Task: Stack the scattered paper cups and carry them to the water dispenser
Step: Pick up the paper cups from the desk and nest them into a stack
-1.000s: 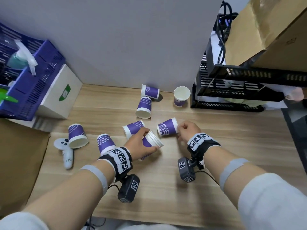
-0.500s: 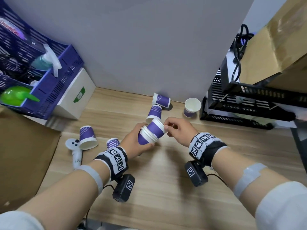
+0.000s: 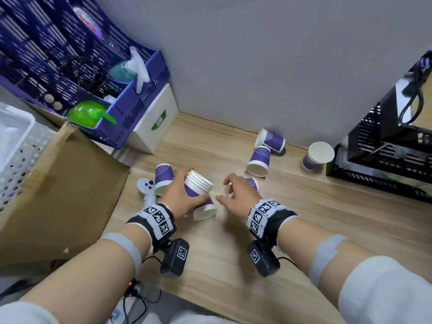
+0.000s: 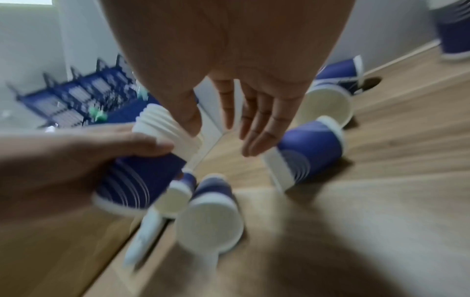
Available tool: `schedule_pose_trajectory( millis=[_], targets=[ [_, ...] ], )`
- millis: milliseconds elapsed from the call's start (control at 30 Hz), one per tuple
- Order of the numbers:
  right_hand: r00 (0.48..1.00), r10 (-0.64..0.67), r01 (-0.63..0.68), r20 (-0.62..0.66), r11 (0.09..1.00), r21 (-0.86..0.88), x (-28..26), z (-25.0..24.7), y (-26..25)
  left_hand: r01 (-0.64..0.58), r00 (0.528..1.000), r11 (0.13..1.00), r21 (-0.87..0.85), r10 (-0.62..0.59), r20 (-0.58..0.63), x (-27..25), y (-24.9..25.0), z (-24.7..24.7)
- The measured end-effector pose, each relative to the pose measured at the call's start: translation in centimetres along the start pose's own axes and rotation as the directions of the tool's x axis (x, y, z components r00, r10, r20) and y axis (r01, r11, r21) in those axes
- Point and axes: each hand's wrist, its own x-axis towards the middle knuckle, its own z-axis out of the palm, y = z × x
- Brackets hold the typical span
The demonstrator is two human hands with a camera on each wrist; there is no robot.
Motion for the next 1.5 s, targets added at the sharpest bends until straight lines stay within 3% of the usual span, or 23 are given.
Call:
schedule_pose_trajectory(
  millis=[100,200,300,400,533,633,800,866,1000,1066,1133,1200,1300,1366,1500],
  targets=[
    [0.991,0.121,-0.104,0.065,0.971,-0.214,0.0,3.5,-2.2,0.019,1.0,0.994,0.105,-0.018,-0.004,-0.5,-2.2,-1.8],
    [0.964,0.26,-0.246,0.053,0.95,-0.19,0.7,6.5,-3.6,0.033,0.999,0.99,0.138,-0.033,-0.005,-1.0,-4.1,-2.6],
    [0.948,0.313,-0.301,0.052,0.94,-0.161,1.7,8.3,-3.7,0.04,0.998,0.996,0.079,-0.044,0.046,-1.3,-5.1,-2.9],
    [0.964,0.259,-0.263,-0.065,0.963,-0.055,2.0,7.1,-3.9,0.053,0.996,0.997,0.054,-0.057,0.073,-1.0,-6.4,-3.2],
    [0.972,0.203,-0.161,-0.122,0.944,0.287,3.1,3.1,-4.1,0.067,0.994,0.997,0.049,-0.07,0.078,-0.4,-6.9,-3.7],
    [0.991,0.135,-0.113,-0.02,0.893,0.436,3.9,1.4,-4.9,0.037,0.995,0.998,0.056,-0.042,0.085,-0.3,-6.1,-4.0],
    [0.983,0.07,-0.108,0.168,0.967,0.231,4.1,2.2,-7.5,-0.097,0.985,0.989,0.11,0.08,0.151,-0.8,-4.5,-4.2],
    [0.969,0.045,-0.083,0.244,0.985,0.148,3.8,3.8,-8.6,-0.089,0.983,0.992,0.088,0.073,0.166,-1.0,-4.1,-4.2],
    [0.917,0.012,-0.18,0.398,0.904,0.389,3.7,6.0,-11.1,-0.02,0.991,1.0,0.001,0.02,0.132,-1.3,-5.8,-5.0],
    [0.939,0.01,-0.165,0.343,0.889,0.428,4.8,6.6,-11.2,0.021,0.994,0.999,-0.034,-0.017,0.104,-1.5,-7.2,-5.9],
    [0.991,0.01,-0.043,0.136,0.97,0.239,6.3,7.4,-10.2,0.054,0.996,0.998,-0.036,-0.051,0.079,-1.6,-8.5,-6.9],
    [1.0,-0.01,0.01,-0.009,1.0,-0.001,7.5,8.4,-9.5,0.079,0.994,0.997,-0.015,-0.078,0.078,-1.6,-9.3,-7.7],
    [0.996,-0.08,0.072,-0.025,0.971,-0.229,9.0,10.0,-9.9,0.103,0.991,0.995,-0.004,-0.102,0.089,-1.7,-10.3,-8.4],
    [0.996,-0.083,0.069,-0.039,0.957,-0.28,10.0,10.5,-10.0,0.104,0.99,0.995,0.002,-0.104,0.09,-1.5,-10.8,-8.6],
    [0.978,-0.071,0.022,-0.198,0.97,-0.241,10.2,9.3,-9.4,0.073,0.993,0.997,0.012,-0.074,0.092,-0.9,-10.5,-9.0]
  ],
)
